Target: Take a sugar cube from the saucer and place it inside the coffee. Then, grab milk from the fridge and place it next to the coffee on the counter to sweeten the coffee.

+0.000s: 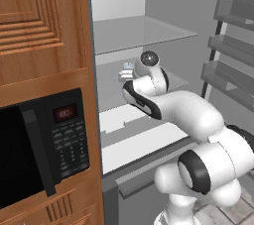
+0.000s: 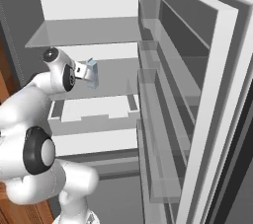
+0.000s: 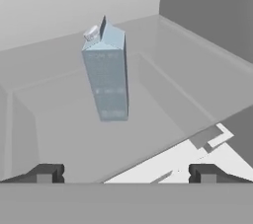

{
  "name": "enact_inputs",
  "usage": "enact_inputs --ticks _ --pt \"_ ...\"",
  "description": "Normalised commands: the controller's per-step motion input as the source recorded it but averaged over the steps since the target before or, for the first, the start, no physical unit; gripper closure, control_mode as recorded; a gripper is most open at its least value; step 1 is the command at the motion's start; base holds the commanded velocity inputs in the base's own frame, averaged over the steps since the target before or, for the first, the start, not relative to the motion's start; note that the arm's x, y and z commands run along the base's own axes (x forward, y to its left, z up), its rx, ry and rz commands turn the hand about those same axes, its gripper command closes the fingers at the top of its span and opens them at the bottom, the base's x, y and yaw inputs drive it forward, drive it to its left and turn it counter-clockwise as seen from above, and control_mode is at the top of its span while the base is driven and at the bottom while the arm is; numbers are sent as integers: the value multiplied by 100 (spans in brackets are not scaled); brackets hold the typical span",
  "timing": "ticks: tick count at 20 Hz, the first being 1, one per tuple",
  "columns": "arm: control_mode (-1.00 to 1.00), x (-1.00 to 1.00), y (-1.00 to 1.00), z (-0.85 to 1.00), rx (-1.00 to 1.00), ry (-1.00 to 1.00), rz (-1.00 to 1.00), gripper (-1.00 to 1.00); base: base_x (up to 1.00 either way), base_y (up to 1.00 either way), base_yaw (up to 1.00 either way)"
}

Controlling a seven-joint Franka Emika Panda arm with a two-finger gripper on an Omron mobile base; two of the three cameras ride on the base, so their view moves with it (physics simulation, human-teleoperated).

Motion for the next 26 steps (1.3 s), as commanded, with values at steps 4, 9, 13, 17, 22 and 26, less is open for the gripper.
enact_inputs --ticks 4,9,13,17,22,26 --pt "-100 33 0 -17 0 0 0 -100 0 0 0" --pt "-100 33 0 -8 0 0 0 -100 0 0 0" --pt "-100 33 0 -3 0 0 0 -100 0 0 0" --pt "-100 27 1 0 0 0 0 -100 0 0 0" --pt "-100 21 1 0 0 0 0 -100 0 0 0" --pt "-100 20 4 -1 0 0 0 -100 0 0 0"
